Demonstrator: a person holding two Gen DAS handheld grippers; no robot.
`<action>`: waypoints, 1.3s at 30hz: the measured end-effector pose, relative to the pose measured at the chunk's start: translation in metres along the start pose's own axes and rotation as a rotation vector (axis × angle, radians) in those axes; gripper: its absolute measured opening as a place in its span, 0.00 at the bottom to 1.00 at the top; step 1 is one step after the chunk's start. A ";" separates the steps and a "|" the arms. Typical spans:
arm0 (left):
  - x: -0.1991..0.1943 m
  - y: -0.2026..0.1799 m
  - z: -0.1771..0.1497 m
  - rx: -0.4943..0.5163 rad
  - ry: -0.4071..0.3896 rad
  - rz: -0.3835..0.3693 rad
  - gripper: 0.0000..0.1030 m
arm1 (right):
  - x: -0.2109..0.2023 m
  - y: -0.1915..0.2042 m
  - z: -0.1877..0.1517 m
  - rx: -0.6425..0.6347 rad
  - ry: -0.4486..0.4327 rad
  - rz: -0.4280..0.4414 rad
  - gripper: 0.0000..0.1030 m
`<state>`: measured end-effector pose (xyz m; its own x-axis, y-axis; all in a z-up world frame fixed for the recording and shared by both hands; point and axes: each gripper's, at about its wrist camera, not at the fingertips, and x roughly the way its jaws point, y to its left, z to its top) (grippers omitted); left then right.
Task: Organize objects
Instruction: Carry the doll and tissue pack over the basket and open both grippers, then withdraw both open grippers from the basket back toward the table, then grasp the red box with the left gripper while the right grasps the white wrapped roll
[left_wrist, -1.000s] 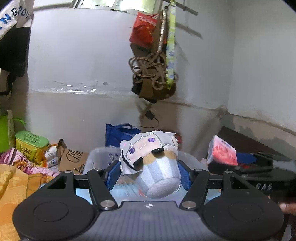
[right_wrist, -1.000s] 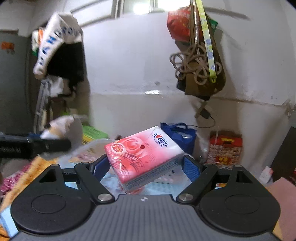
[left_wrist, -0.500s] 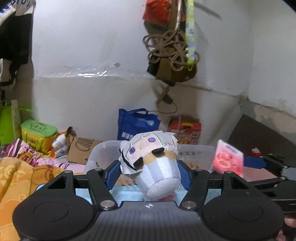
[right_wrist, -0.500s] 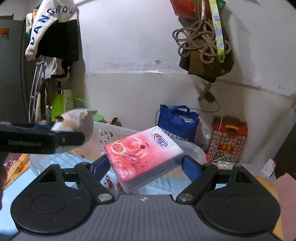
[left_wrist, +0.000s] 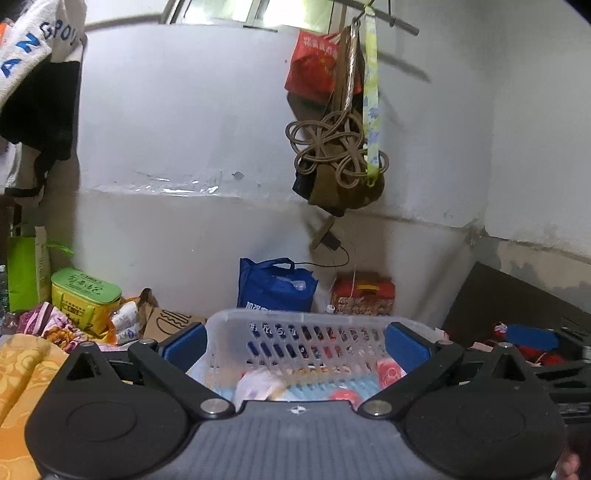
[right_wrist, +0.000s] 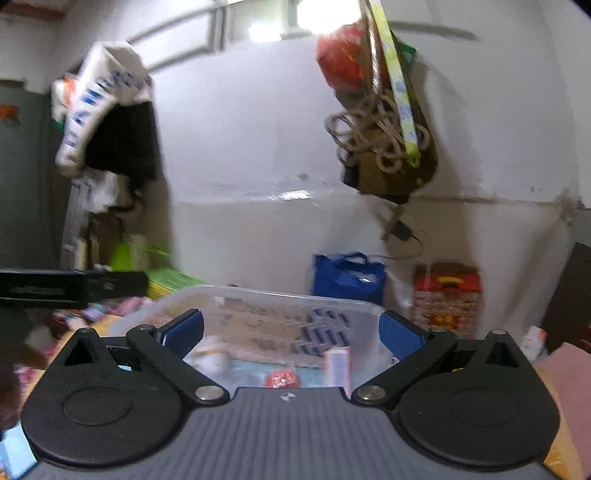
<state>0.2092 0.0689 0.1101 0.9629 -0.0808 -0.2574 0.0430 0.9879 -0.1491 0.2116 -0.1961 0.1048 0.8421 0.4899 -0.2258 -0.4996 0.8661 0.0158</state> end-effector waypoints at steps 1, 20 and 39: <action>-0.008 -0.001 -0.006 0.012 -0.008 0.006 1.00 | -0.013 0.004 -0.005 -0.011 -0.006 0.020 1.00; -0.013 0.014 -0.072 0.100 0.197 0.103 1.00 | 0.022 0.026 -0.067 -0.022 0.287 0.010 1.00; 0.026 0.015 -0.118 0.147 0.475 0.098 0.96 | 0.043 0.018 -0.098 -0.006 0.480 -0.045 1.00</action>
<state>0.2032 0.0658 -0.0111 0.7385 -0.0047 -0.6742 0.0285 0.9993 0.0242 0.2193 -0.1691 -0.0006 0.6744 0.3494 -0.6505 -0.4673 0.8840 -0.0096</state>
